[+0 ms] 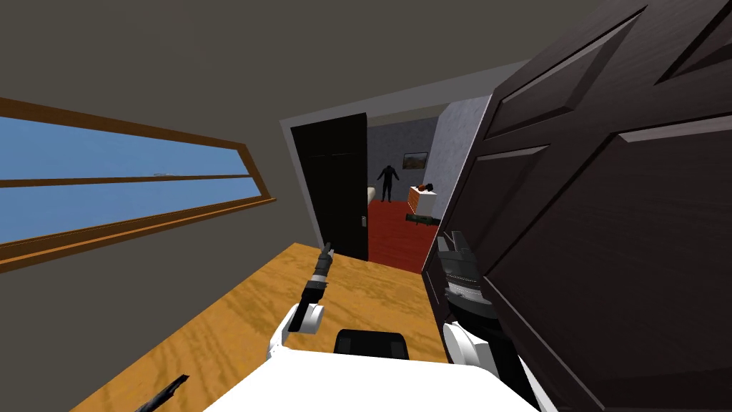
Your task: Pull the door open
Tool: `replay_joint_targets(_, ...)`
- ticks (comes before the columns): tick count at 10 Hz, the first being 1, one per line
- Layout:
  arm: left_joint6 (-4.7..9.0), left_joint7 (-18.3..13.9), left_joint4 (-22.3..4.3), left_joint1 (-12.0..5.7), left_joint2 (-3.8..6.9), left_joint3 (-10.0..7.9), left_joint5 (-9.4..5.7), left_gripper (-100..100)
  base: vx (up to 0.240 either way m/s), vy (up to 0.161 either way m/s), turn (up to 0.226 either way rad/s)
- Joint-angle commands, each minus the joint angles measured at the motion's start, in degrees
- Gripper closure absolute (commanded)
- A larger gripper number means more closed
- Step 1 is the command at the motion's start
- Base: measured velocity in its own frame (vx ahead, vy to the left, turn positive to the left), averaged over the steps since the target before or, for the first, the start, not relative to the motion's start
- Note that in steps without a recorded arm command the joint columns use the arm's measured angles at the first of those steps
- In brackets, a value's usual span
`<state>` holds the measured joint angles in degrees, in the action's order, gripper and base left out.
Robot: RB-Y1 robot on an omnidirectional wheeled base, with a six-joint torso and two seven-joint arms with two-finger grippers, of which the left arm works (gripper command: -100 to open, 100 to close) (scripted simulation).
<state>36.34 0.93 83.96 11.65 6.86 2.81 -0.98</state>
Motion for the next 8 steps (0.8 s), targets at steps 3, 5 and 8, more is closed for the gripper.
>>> replay_joint_targets(3, 1.66, -1.1, -6.2, -2.68, 0.62, -0.11, -0.4, -100, 0.101, -0.028, -0.072)
replay_joint_targets(5, 2.05, -1.4, -8.2, -3.4, 0.78, -0.14, -0.52, -100, 0.091, -0.021, -0.04)
replay_joint_targets(8, 3.24, -2.3, -13.0, -5.53, 1.26, -0.23, -0.85, -100, 0.079, -0.014, -0.062)
